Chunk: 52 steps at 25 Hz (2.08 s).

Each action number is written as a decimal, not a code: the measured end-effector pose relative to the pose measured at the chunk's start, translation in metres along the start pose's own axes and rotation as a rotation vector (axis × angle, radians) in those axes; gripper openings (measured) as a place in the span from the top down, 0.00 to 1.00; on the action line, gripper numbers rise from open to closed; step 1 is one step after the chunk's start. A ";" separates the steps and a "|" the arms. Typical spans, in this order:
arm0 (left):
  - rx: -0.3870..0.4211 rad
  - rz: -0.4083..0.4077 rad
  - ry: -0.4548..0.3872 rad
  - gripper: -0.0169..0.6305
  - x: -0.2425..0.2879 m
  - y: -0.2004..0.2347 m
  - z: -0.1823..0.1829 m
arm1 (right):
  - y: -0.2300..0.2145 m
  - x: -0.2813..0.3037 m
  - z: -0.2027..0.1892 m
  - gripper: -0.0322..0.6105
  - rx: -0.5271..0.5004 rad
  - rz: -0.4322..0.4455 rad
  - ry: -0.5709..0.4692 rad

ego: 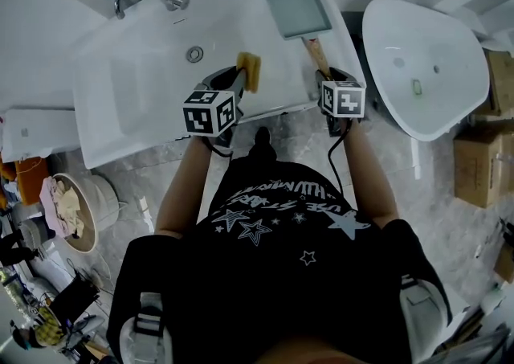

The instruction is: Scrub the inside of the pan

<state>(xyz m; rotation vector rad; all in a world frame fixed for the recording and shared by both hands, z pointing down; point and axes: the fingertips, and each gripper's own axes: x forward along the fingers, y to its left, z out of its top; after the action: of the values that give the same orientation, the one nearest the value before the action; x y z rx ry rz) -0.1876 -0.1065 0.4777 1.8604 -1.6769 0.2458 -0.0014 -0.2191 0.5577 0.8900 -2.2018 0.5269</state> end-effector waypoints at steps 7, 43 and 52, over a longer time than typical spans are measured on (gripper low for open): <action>0.053 -0.064 0.039 0.90 0.038 0.006 0.018 | -0.001 0.010 0.000 0.75 -0.001 0.023 0.011; 0.584 -0.275 0.304 0.90 0.230 -0.018 0.074 | 0.002 0.018 0.003 0.75 0.082 0.080 0.112; 0.682 -0.252 0.415 0.90 0.254 -0.025 0.052 | 0.000 0.016 0.004 0.75 0.106 0.116 0.124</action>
<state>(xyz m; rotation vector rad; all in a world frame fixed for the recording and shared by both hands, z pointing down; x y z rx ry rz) -0.1319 -0.3474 0.5609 2.2618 -1.1273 1.1223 -0.0118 -0.2282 0.5661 0.7651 -2.1377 0.7404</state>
